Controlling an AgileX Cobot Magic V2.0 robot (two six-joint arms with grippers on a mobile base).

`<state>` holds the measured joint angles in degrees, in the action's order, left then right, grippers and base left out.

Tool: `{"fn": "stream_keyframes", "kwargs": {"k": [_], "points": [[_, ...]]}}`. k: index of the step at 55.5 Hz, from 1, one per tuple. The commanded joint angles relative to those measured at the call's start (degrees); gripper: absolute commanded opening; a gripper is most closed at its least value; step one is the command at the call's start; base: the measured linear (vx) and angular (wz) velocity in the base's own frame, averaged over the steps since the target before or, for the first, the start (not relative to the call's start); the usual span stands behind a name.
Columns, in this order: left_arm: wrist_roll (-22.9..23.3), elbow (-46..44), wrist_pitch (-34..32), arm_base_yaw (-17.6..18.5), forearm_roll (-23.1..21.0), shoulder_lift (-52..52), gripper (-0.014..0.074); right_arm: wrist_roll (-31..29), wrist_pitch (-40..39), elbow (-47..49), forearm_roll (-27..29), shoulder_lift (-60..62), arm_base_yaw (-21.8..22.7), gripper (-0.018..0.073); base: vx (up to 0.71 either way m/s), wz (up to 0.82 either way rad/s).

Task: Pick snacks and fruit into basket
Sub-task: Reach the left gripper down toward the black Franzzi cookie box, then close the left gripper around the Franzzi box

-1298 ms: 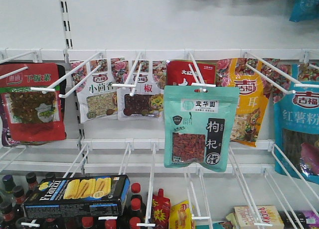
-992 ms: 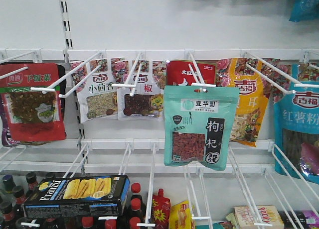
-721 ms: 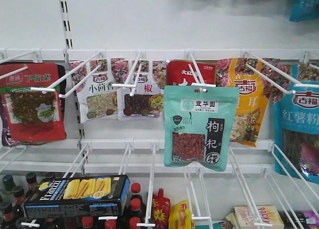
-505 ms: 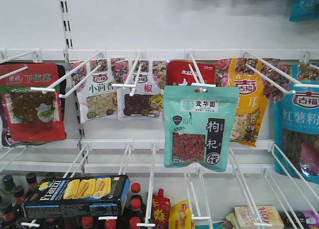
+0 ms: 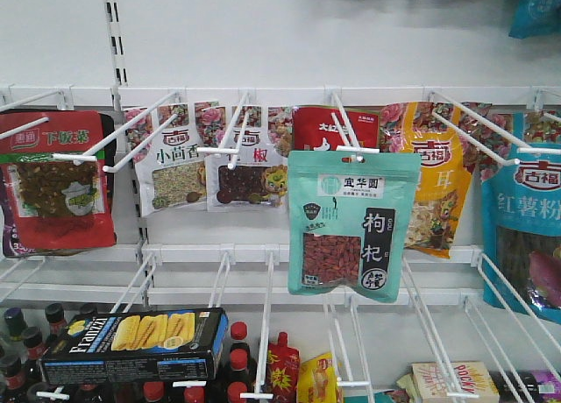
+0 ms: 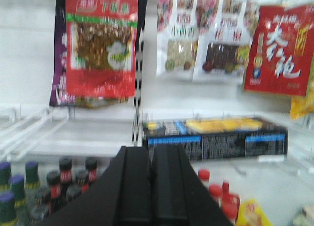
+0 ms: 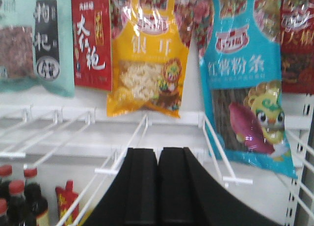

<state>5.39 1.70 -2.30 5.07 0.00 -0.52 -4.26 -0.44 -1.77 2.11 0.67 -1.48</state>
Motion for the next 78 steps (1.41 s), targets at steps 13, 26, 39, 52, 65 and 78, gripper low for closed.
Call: {"fn": "stream_keyframes", "kwargs": {"k": [13,26,39,52,65,78], "points": [[-3.9,-16.8,-5.3,0.1,1.7,2.0,0.0001,-0.5,4.7,20.7,-0.5,-2.6,0.5,-0.0007,0.00,0.00],[-4.4,-38.1,14.2,0.1,1.7,15.6,0.0043,-0.5,21.8,40.4,-0.2,-17.5,0.4,0.0017,0.00,0.00],[-4.3,-50.1,25.5,0.1,1.6,30.1,0.0239,-0.6,23.0,48.2,-0.2,-31.4,0.4,0.0219,0.00,0.00],[-4.3,-50.6,25.7,0.1,-0.6,36.9,0.0563,-0.7,23.0,48.5,-0.2,-39.9,0.4,0.0595,0.00,0.00],[-4.2,-50.6,25.8,0.1,-0.5,38.4,0.0729,-0.7,23.0,48.5,-0.3,-42.0,0.4,0.0724,0.00,0.00],[-2.8,-50.3,26.0,11.1,-0.5,38.4,0.0724,-0.7,23.0,48.5,-0.3,-42.0,0.4,0.0653,0.00,0.00]]}}
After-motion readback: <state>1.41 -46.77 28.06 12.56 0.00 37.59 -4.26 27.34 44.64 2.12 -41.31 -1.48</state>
